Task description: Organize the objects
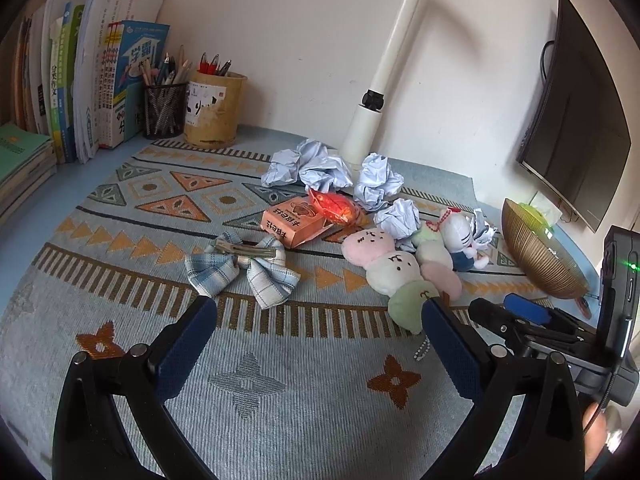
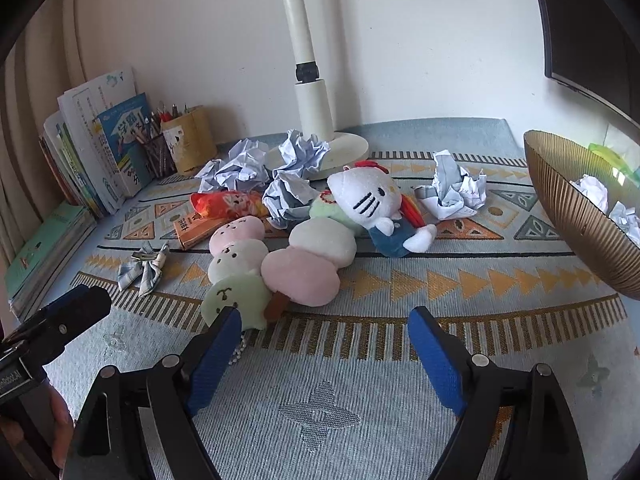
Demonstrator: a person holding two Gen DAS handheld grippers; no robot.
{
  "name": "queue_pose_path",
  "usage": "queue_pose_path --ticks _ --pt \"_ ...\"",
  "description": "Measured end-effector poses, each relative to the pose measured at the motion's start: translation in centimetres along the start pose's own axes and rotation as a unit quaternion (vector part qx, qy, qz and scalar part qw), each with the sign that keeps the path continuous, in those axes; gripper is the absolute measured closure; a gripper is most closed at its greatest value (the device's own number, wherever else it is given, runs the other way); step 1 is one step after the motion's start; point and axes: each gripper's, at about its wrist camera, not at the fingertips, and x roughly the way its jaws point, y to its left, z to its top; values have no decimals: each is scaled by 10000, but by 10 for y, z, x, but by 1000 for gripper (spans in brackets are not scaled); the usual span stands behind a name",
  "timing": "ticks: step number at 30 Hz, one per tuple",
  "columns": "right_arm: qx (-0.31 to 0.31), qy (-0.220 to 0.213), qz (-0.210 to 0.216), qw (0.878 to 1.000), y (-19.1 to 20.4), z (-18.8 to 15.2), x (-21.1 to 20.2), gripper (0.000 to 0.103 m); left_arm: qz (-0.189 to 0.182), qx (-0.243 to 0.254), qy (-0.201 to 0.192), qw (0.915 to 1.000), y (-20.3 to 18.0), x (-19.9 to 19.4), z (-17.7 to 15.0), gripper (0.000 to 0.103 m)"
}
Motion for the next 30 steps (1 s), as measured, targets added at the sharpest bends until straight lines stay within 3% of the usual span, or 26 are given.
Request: queue_pose_path --ticks 16,20,24,30 --pt "92 27 22 10000 -2 2 1 19 -98 -75 -50 9999 2 -2 0 1" --pt "164 289 116 9994 -6 6 10 19 -114 95 -8 9999 -4 -1 1 1" --pt "769 941 520 9912 -20 25 31 19 -392 603 509 9961 -29 15 7 1" --pt "931 1210 841 9847 -18 62 57 19 -456 1147 980 9875 -67 50 14 1"
